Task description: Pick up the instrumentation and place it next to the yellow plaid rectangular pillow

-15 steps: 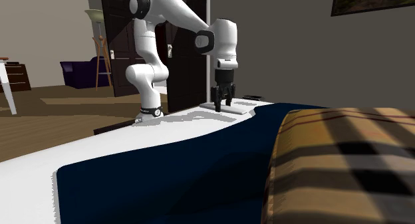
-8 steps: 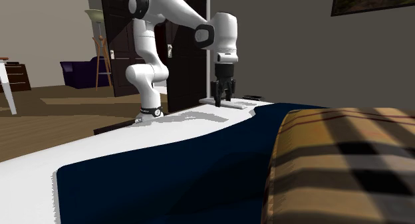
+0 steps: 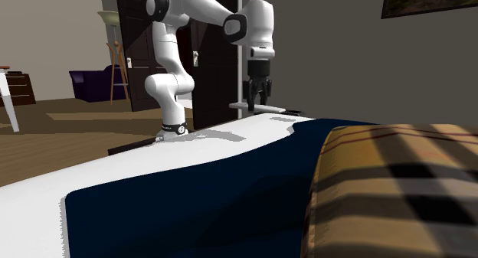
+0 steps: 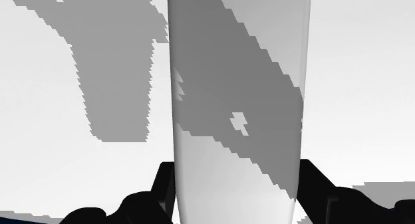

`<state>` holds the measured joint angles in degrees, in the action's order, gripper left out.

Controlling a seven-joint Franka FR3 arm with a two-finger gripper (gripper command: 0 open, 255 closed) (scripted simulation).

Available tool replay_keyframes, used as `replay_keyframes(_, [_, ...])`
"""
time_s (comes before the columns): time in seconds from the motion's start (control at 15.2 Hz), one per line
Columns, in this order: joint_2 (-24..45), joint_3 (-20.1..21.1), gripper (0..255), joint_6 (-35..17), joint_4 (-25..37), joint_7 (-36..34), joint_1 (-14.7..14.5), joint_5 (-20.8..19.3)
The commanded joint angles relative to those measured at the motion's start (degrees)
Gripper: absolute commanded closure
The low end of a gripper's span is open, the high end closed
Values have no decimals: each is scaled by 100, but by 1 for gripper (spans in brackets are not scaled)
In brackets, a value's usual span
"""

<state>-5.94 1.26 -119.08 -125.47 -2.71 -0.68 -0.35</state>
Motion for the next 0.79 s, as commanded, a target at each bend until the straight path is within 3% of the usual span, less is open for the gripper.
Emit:
replay_keyframes(0.0, [-47,2,255,153,105,-3,-2,2])
replay_keyframes(0.73, [-253,0,255,997,743,7,-1,8])
